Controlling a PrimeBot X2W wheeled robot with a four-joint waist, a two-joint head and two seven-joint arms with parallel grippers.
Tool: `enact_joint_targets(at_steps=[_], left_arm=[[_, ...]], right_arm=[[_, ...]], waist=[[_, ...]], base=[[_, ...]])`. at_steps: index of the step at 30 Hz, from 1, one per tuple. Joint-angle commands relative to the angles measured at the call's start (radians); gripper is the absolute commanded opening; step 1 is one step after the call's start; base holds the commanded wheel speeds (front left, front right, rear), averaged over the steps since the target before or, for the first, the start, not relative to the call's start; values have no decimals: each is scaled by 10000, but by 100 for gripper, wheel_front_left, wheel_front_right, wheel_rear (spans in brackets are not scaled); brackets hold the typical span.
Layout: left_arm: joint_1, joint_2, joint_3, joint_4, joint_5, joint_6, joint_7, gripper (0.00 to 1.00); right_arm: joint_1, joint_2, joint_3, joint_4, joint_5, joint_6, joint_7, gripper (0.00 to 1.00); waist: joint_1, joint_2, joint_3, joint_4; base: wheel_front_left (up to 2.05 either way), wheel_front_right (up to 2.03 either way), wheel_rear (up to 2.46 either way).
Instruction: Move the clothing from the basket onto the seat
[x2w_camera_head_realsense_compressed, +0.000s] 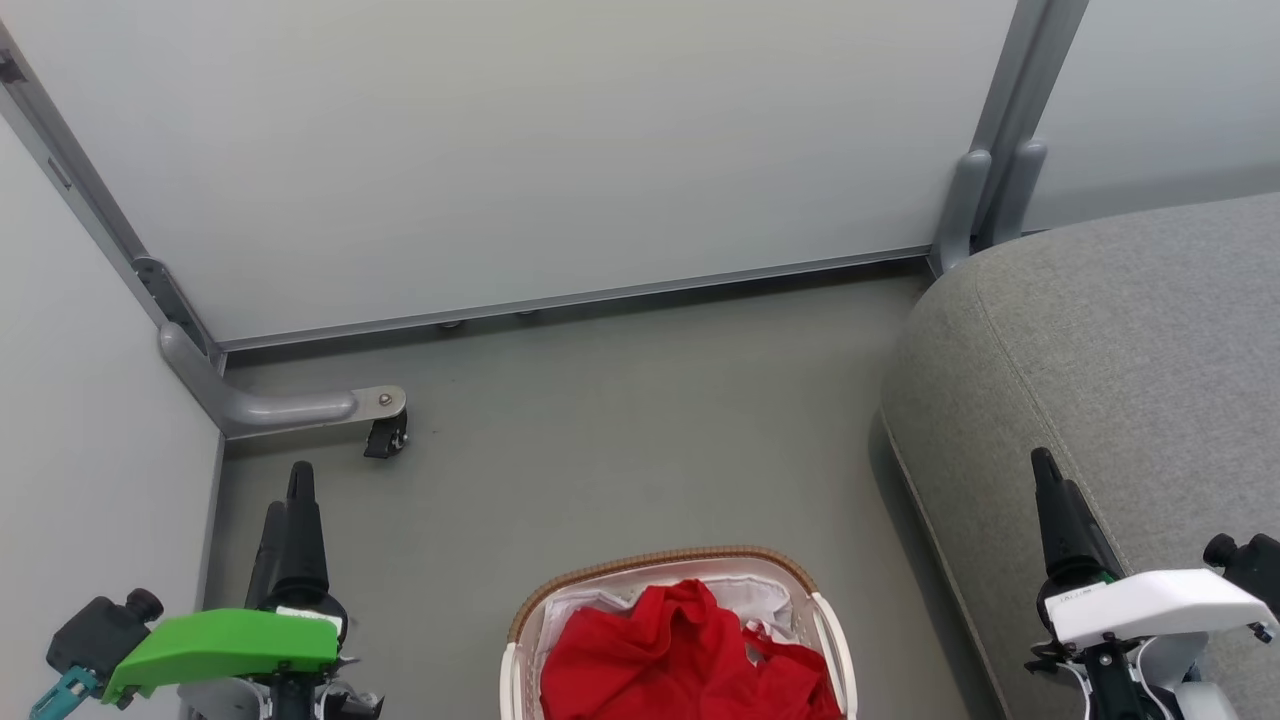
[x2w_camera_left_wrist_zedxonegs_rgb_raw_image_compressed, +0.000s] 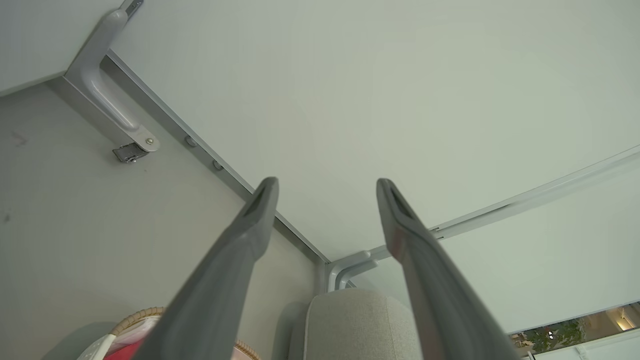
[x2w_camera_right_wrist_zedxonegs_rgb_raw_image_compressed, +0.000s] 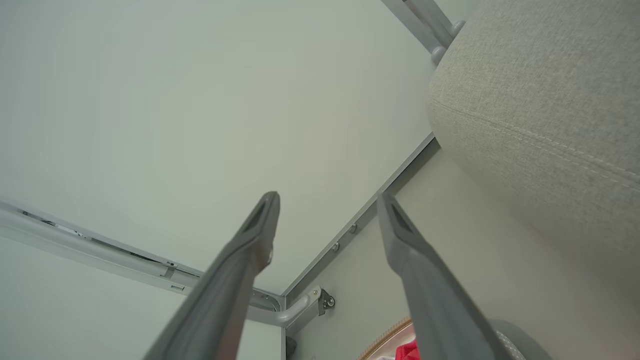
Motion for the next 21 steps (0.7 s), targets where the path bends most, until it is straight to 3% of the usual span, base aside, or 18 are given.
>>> enact_joint_targets(at_steps=[1,8,21], left_arm=[[59,58,-47,-215,484,60,-104,100],[248,64,-259,-254,2219,115,-339,100],[614,78,-595,66,4112,247,-722,100]], right_arm=[[39,-75,33,-185,-400,2,-126,100],[82,-85,199,-246,-1611,3,-358,100],[185,-102,440,-53,-3611,4,-747,100]], waist=[[0,0,-4,-1],[0,0,-13,4],[0,0,-44,44]], base=[[0,0,0],[0,0,0],[0,0,0]])
